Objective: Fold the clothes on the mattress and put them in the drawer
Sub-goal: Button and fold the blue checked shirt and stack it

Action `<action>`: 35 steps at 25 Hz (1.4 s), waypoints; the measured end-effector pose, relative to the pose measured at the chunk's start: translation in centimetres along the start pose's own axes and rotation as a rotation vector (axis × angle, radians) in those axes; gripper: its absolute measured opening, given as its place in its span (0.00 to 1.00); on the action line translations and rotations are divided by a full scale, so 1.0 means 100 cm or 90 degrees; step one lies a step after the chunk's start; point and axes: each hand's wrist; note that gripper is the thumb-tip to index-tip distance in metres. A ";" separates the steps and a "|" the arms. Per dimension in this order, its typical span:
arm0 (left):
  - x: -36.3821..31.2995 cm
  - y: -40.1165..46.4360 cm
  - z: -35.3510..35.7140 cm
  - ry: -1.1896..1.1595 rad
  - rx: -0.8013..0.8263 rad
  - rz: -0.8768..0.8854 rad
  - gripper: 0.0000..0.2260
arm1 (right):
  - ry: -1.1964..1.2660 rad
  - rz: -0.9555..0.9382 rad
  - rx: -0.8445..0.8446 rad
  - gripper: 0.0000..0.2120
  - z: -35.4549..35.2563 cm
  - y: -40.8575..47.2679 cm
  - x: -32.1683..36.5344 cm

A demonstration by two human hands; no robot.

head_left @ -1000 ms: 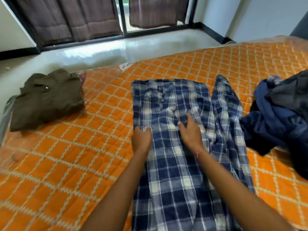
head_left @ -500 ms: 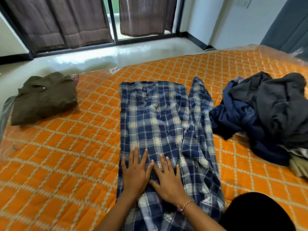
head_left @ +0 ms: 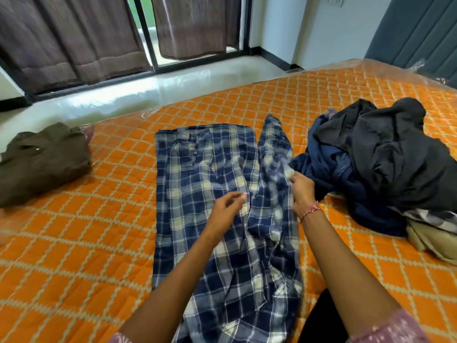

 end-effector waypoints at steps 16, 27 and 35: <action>0.122 -0.143 -0.169 -0.874 -0.416 -0.107 0.22 | -0.791 -0.687 0.558 0.35 0.055 -0.265 -0.108; 0.102 -0.150 -0.146 -0.026 -0.923 -0.171 0.22 | -0.804 -0.652 0.697 0.17 0.048 -0.246 -0.104; 0.076 -0.076 -0.120 0.661 -0.045 0.035 0.13 | -0.863 -0.671 0.477 0.18 -0.001 -0.231 -0.099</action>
Point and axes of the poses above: each hand's wrist, its own y-axis towards the middle knuckle, its own z-axis out of the palm, x = y × z, and after that the axes turned 5 degrees about -z, right-handed
